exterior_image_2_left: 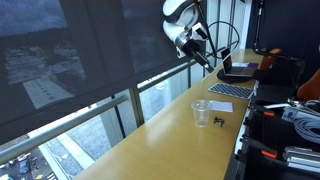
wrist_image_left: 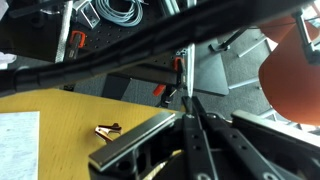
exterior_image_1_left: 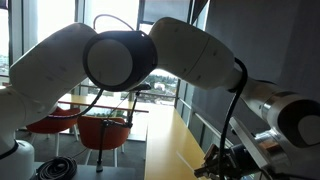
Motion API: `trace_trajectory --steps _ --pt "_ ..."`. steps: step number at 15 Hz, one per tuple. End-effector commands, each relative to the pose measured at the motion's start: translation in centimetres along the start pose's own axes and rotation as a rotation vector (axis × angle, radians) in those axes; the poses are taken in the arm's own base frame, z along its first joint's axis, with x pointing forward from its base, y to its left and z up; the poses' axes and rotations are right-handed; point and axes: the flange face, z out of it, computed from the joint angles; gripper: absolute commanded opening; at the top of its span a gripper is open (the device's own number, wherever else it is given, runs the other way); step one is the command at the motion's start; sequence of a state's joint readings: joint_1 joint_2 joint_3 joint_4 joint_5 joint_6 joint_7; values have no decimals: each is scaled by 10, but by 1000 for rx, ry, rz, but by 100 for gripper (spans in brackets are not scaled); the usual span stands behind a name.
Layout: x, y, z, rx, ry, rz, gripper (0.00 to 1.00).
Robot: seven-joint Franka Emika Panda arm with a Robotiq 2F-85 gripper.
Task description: Put the straw into the cup
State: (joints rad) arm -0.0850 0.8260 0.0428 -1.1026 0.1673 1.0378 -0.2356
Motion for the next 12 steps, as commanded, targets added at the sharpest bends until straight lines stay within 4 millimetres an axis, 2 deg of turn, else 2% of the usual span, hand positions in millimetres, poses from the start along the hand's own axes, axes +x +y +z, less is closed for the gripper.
trace_trajectory --steps 1,8,12 --pt "5 10 -7 87 -1 36 0" --pt "31 45 7 192 -9 129 0" --pt "53 62 21 253 -18 161 0"
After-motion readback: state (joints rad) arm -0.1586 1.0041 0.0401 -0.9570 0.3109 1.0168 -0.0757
